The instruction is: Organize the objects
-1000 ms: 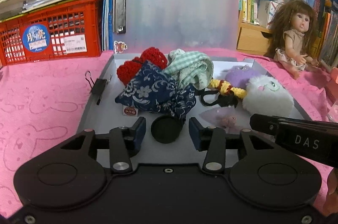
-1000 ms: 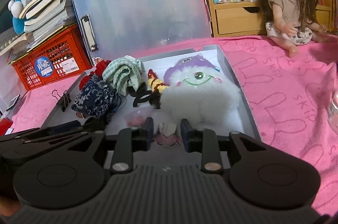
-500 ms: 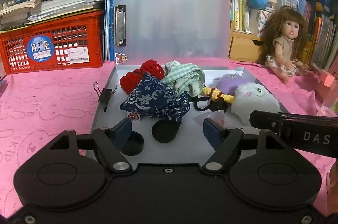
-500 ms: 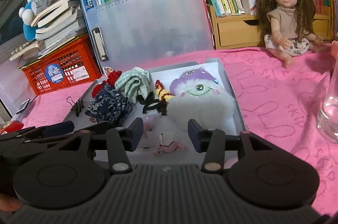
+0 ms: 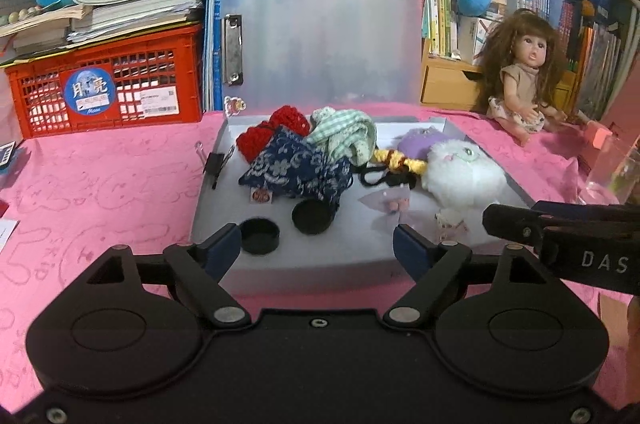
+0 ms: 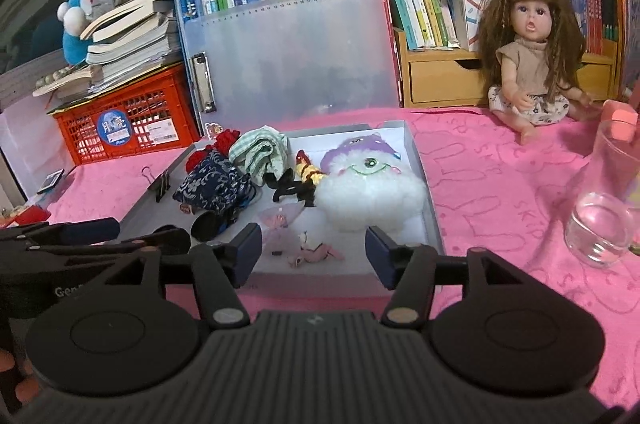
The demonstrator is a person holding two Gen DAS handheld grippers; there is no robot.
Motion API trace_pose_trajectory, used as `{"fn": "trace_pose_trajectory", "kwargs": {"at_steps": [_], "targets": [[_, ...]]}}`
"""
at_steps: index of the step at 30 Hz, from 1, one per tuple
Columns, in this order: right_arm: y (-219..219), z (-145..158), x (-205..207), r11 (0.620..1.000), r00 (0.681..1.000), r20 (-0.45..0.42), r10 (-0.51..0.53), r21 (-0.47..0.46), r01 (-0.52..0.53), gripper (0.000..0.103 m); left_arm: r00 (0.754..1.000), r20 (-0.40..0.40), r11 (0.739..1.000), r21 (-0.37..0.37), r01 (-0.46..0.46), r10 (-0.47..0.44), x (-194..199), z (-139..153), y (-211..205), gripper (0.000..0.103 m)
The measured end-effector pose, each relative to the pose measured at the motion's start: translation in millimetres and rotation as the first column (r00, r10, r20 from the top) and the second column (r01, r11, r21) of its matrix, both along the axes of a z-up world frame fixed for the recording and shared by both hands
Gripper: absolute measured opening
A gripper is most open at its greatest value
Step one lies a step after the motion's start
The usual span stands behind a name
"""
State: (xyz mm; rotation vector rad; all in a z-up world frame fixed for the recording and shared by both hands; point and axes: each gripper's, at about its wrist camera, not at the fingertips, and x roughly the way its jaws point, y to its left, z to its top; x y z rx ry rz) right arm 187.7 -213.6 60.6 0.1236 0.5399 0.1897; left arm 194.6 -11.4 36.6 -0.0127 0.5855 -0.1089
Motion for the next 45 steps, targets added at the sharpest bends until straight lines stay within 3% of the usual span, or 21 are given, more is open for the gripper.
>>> {"fn": "trace_pose_trajectory", "kwargs": {"at_steps": [16,25,37,45], "targets": [[6.4,-24.9,-41.3,0.997,1.0,-0.018,0.007,-0.072,-0.008,0.074,0.997,-0.068,0.999,0.036,-0.035,0.038,-43.5,-27.0,12.9,0.086],[12.4,-44.6,-42.9,0.993,0.998,-0.054,-0.017,-0.117,0.011,0.077,0.994,-0.093,0.997,0.046,-0.059,0.063,-45.4,-41.3,14.7,0.091],[27.1,-45.3,-34.4,0.981,0.997,-0.077,-0.028,-0.194,0.013,0.084,0.987,-0.105,0.991,0.062,-0.119,0.125,-42.9,-44.1,18.9,0.102],[26.2,-47.6,-34.3,0.981,0.996,-0.088,-0.036,-0.194,0.018,0.091,0.984,-0.109,0.989,0.057,-0.134,0.14,-42.5,-45.1,20.8,0.103]]}}
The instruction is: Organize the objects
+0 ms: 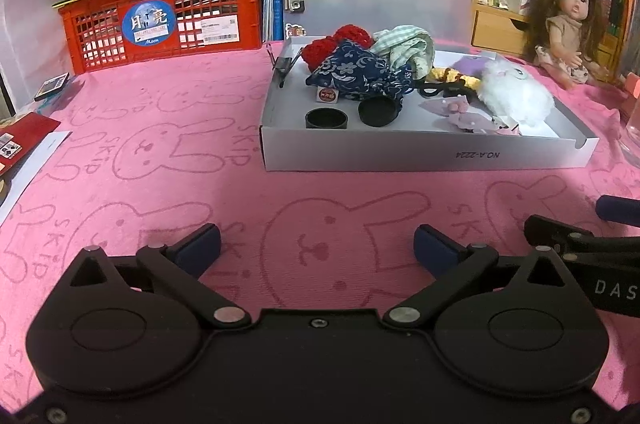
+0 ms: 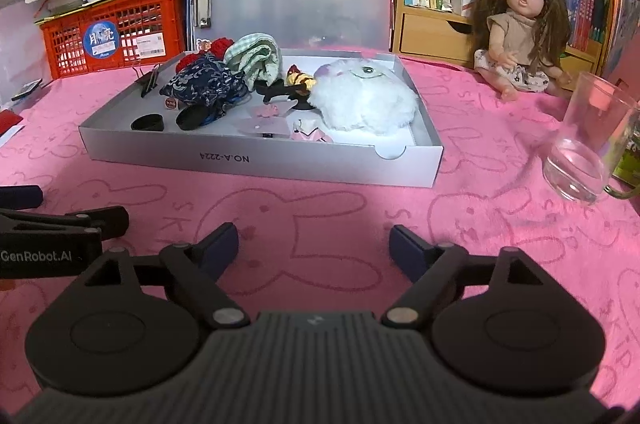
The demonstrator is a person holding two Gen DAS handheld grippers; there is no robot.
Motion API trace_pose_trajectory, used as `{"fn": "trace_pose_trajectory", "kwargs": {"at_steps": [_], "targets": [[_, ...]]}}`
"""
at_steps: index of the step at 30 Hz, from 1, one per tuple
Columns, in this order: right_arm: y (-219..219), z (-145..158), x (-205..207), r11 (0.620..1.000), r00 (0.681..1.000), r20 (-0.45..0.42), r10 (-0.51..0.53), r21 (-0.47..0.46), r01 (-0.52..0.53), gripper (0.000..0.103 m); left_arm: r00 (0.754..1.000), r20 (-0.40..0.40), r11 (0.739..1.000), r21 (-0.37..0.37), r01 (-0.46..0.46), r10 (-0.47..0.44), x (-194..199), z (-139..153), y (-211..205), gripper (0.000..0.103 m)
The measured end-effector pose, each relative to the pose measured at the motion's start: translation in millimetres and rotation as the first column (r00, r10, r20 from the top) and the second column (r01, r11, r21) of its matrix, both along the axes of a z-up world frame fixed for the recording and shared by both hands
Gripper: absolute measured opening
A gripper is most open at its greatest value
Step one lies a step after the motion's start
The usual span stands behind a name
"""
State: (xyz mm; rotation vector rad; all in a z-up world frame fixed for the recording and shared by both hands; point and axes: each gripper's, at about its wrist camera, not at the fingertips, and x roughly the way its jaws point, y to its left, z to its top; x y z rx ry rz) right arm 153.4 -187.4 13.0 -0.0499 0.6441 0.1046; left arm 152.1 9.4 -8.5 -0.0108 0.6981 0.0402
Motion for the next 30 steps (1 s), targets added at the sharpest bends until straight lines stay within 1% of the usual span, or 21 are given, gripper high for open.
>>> {"fn": "trace_pose_trajectory", "kwargs": {"at_steps": [3,9,30], "targets": [[-0.2,-0.4,0.8,1.0,1.0,-0.004,-0.005,-0.002,0.005,0.094,1.0,0.0,1.0,0.0,-0.001,0.001,0.2,-0.1,0.0,0.103],[-2.3,-2.1,3.5,1.0,0.999,-0.022,-0.023,0.001,0.023,0.103,1.0,0.0,1.0,-0.001,-0.001,0.001,0.2,-0.2,0.2,0.103],[-2.2,-2.3,3.3,1.0,0.999,-0.022,-0.022,0.0,0.022,0.103,1.0,0.0,1.0,0.001,-0.001,0.001,0.5,-0.5,-0.3,0.103]]}}
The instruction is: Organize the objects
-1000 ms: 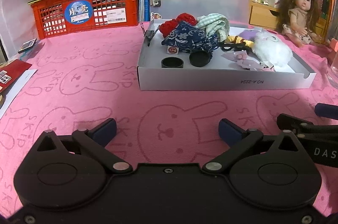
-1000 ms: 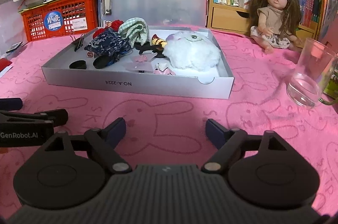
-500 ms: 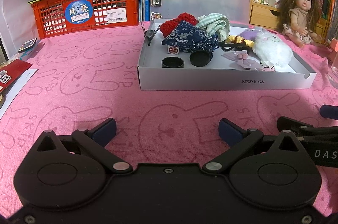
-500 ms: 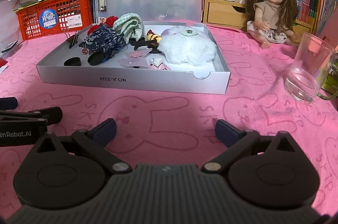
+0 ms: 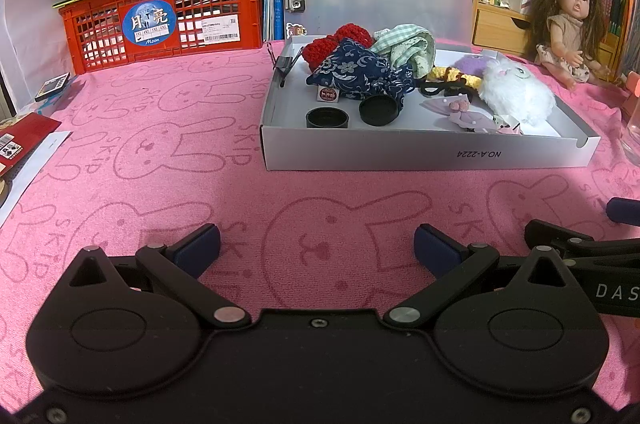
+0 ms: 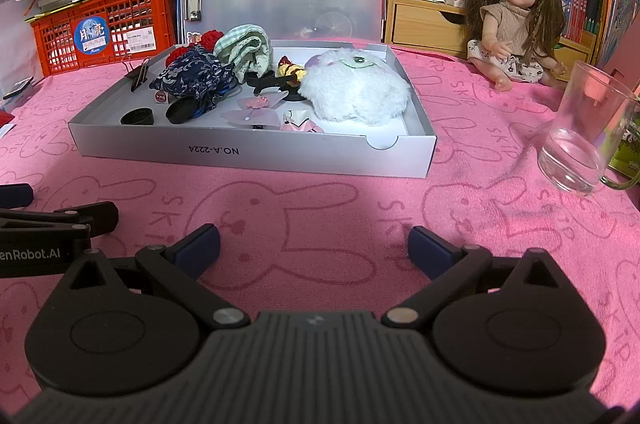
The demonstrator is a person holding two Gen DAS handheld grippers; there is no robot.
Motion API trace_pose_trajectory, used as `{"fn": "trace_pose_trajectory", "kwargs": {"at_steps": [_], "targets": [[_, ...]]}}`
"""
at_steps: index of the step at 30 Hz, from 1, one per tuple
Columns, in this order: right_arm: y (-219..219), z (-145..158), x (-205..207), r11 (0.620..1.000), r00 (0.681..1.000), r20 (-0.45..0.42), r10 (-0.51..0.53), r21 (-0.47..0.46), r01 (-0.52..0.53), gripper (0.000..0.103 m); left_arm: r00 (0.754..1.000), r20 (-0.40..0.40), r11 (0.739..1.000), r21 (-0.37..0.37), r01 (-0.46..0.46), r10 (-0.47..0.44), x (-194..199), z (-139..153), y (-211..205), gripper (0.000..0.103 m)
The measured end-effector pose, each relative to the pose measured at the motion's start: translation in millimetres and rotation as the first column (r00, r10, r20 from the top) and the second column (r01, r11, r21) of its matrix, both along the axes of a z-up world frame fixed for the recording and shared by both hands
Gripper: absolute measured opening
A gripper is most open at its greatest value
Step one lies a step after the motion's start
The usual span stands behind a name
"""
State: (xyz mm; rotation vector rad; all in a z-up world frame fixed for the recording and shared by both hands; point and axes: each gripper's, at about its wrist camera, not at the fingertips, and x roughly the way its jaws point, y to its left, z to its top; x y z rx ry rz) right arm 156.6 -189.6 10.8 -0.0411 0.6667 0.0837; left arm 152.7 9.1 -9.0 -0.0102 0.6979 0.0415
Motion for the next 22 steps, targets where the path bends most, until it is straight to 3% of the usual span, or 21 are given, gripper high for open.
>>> {"fn": "trace_pose_trajectory", "kwargs": {"at_steps": [22], "targets": [[0.5,-0.6,-3.3,1.0,1.0,0.009,-0.002,-0.001,0.002,0.103,1.0,0.0,1.0,0.0,0.0,0.0,0.1,0.0,0.1,0.103]]}}
